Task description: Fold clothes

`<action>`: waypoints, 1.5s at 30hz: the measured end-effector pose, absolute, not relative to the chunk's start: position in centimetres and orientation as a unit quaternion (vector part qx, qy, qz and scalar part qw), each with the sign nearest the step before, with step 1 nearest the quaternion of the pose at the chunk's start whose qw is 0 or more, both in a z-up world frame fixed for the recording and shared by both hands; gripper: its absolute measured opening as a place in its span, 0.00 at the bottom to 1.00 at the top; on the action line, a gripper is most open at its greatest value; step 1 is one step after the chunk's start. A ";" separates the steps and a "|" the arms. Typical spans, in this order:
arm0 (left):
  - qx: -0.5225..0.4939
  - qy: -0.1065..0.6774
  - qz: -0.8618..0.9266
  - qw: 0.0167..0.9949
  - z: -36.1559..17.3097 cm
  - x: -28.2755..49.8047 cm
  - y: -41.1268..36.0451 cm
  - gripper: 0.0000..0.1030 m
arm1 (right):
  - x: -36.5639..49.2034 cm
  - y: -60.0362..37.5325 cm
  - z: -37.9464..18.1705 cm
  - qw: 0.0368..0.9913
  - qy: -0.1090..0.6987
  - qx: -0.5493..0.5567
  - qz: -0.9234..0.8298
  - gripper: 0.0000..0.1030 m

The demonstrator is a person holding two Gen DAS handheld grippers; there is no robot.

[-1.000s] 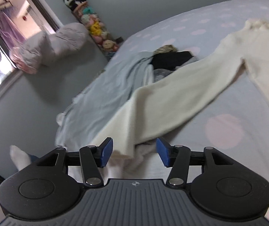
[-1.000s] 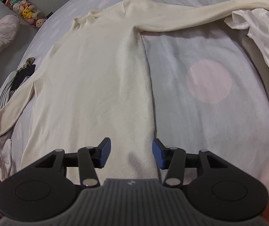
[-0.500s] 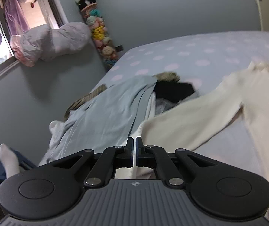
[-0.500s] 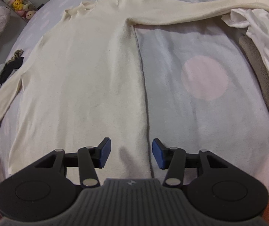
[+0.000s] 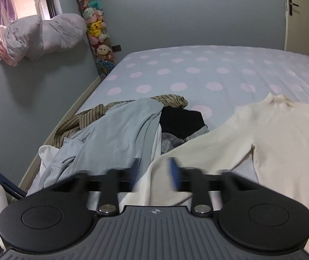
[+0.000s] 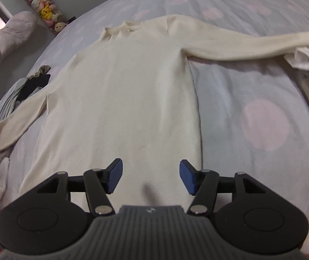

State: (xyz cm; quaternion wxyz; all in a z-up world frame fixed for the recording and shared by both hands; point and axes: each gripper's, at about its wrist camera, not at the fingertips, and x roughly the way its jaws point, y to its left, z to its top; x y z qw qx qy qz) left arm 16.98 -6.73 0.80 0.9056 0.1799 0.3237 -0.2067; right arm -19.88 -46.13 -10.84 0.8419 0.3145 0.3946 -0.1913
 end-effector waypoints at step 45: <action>0.272 0.365 -0.196 0.869 3.5 20.3 -13.4 0.15 | -21.4 -48.1 -12.1 0.831 0.327 0.413 -0.177 0.63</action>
